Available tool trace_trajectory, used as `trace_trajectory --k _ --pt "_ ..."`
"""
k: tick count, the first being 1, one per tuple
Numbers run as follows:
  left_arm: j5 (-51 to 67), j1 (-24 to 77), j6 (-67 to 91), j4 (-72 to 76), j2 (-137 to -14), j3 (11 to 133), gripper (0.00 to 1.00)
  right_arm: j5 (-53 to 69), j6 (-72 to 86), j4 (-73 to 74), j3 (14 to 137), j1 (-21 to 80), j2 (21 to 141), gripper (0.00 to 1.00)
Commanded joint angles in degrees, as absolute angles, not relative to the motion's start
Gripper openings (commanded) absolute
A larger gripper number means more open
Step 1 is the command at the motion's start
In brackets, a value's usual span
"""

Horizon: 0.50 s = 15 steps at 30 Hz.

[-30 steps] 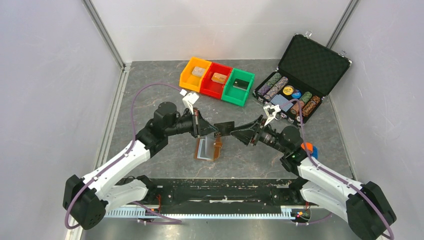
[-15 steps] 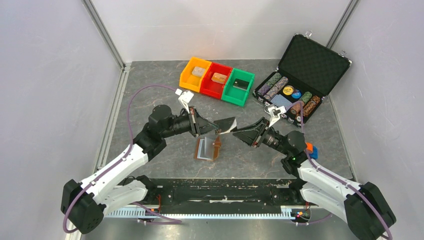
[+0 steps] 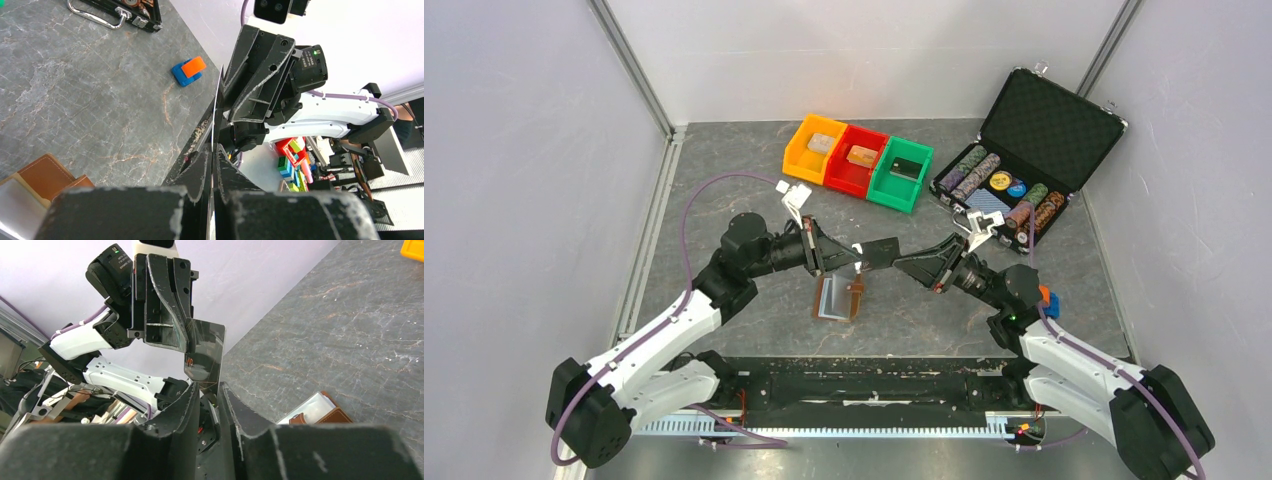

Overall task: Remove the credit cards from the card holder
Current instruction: Place the credit card in the storage box.

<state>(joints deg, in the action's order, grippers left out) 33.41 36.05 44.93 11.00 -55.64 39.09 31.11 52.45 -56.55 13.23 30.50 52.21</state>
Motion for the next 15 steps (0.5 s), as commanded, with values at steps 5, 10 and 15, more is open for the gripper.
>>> trace_trajectory --k 5,10,15 --pt "35.3 35.69 46.32 13.42 -54.52 38.3 0.03 31.3 52.74 -60.5 13.58 29.97 51.87 0.0" --pt "29.54 35.68 39.89 3.1 -53.91 41.4 0.64 28.4 51.73 -57.13 13.94 29.39 50.64 0.0" --pt "17.79 35.66 30.04 -12.08 -50.73 46.59 0.96 23.95 46.43 -46.0 18.24 28.92 50.12 0.0"
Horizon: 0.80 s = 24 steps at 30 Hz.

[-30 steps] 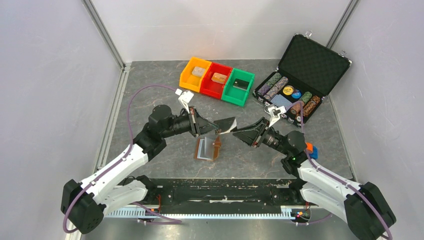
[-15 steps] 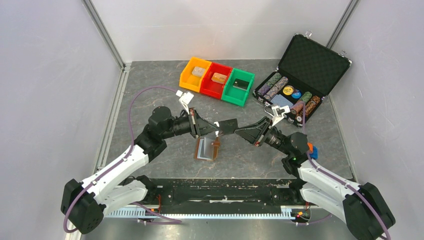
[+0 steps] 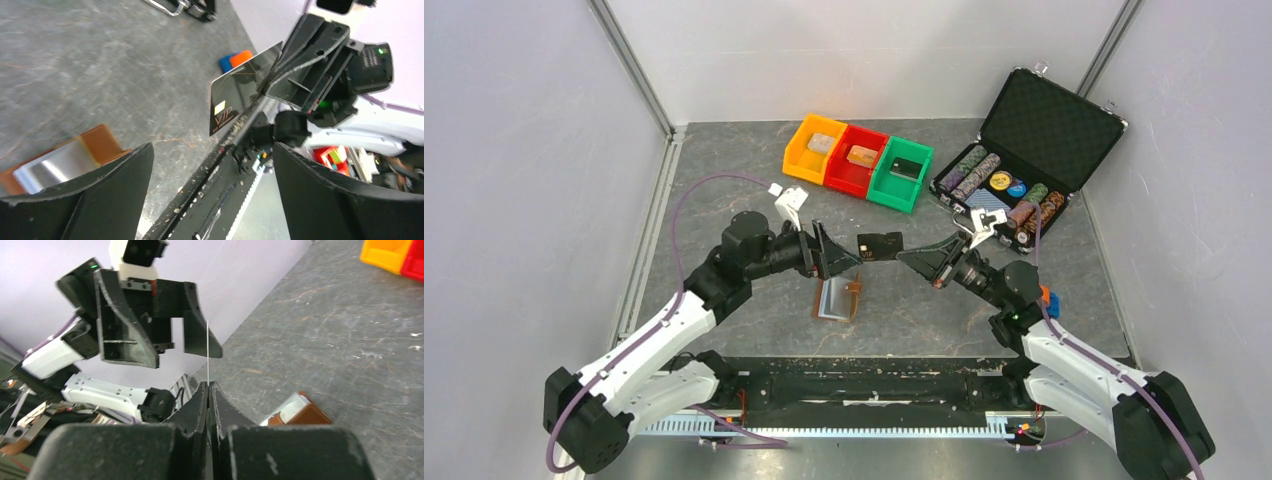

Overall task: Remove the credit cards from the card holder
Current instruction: Place the credit card in the storage box.

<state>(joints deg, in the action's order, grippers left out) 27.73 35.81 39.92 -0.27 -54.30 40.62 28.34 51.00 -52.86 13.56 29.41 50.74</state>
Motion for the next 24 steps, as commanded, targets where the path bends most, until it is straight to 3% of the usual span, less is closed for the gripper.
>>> trace_trajectory --k 1,11,24 --pt "14.7 35.67 27.95 -15.19 -50.1 47.68 1.0 22.61 45.68 -44.21 19.16 28.64 50.49 0.0" --pt "-6.08 35.77 13.06 -32.1 -44.12 51.82 1.0 7.09 42.31 -33.51 34.92 25.45 67.93 0.0" --pt "-0.26 35.68 15.33 -32.26 -45.41 48.3 1.0 -6.18 49.15 -29.53 55.89 21.08 95.56 0.0"
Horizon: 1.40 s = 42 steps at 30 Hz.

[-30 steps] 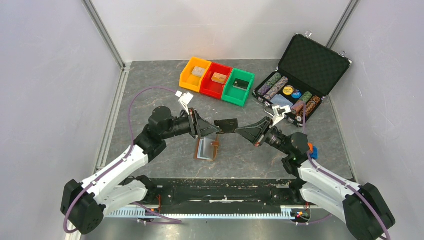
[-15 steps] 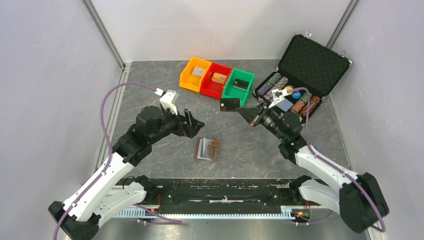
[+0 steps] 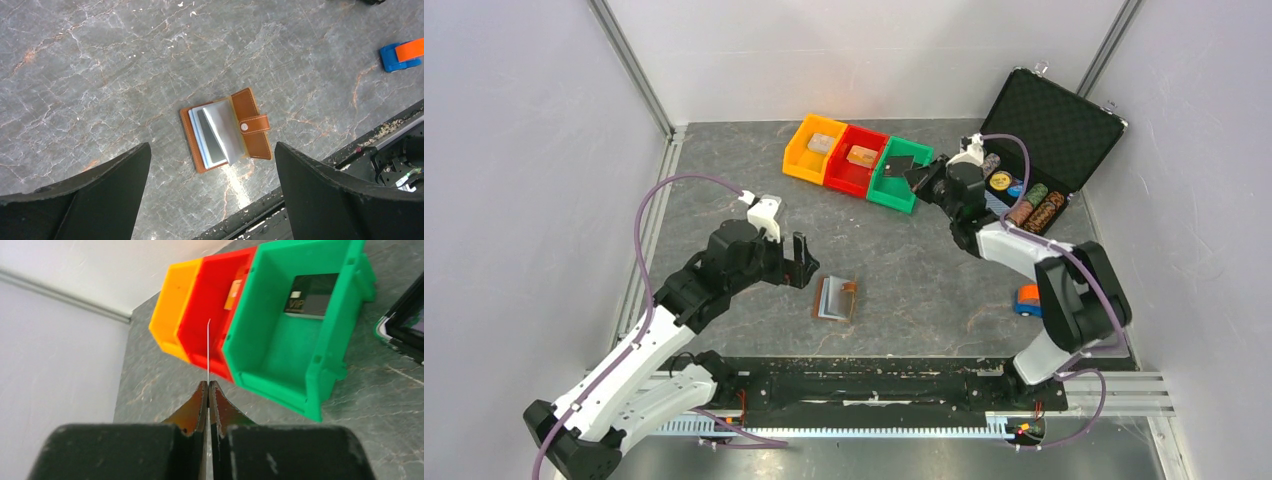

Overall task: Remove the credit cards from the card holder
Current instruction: Place the credit card in the storage box.

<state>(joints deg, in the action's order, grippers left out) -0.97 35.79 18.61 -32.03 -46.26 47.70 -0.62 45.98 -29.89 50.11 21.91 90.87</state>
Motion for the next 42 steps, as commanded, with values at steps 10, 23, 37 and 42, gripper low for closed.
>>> trace_trajectory --k 10,23,37,42 --pt "-1.27 35.73 14.68 -32.56 -42.52 47.99 1.0 -10.76 52.75 -25.4 67.17 19.69 108.56 0.0" --pt "-2.32 35.77 14.5 -32.87 -41.31 48.08 1.0 -15.28 52.91 -19.93 77.98 18.5 117.82 0.0" --pt "-2.56 35.77 14.33 -32.87 -41.81 48.16 1.0 -13.48 55.13 -20.48 81.47 18.36 122.6 0.0" --pt "-2.82 35.77 14.24 -32.96 -41.93 48.16 1.0 -14.21 55.03 -20.53 81.45 18.37 122.94 0.07"
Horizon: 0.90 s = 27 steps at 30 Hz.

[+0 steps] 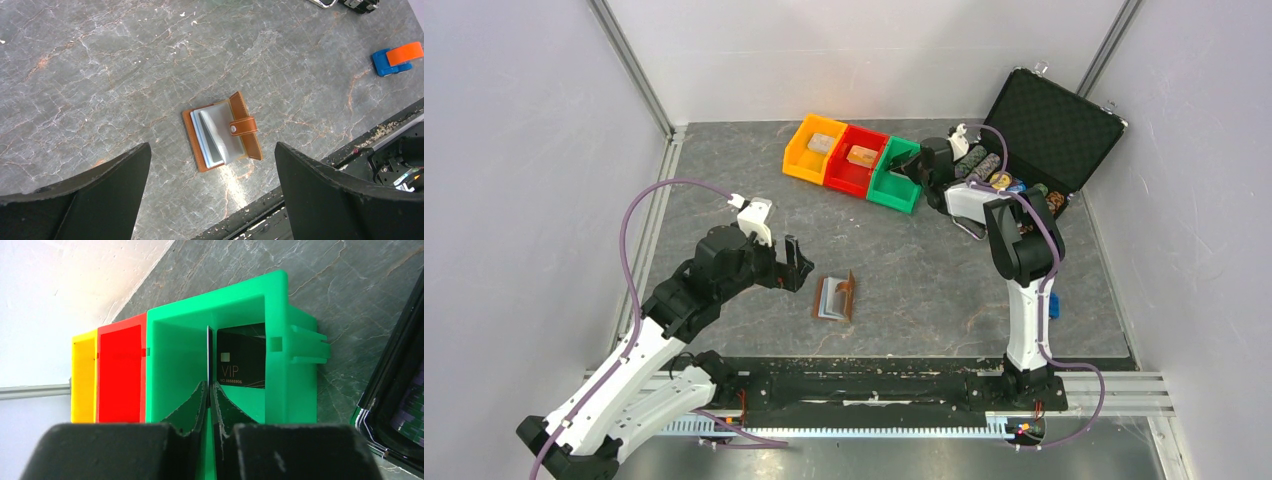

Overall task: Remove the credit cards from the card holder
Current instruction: Place the credit card in the storage box.

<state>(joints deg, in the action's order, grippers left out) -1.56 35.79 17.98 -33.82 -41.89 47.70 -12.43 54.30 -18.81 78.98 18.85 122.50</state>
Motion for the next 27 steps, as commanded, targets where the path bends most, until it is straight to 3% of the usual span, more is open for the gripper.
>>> trace_trajectory --k 1,11,27 --pt "-2.81 35.83 14.24 -32.96 -41.97 48.17 1.0 -14.17 54.95 -20.57 81.47 18.36 122.93 0.08" --pt "-2.96 35.77 14.15 -33.13 -42.38 48.16 1.0 -17.75 49.43 -17.99 82.24 18.12 118.76 0.25" --pt "-4.69 35.77 13.8 -33.66 -42.87 48.25 1.0 -16.31 36.87 -12.43 84.43 18.08 112.64 0.24"
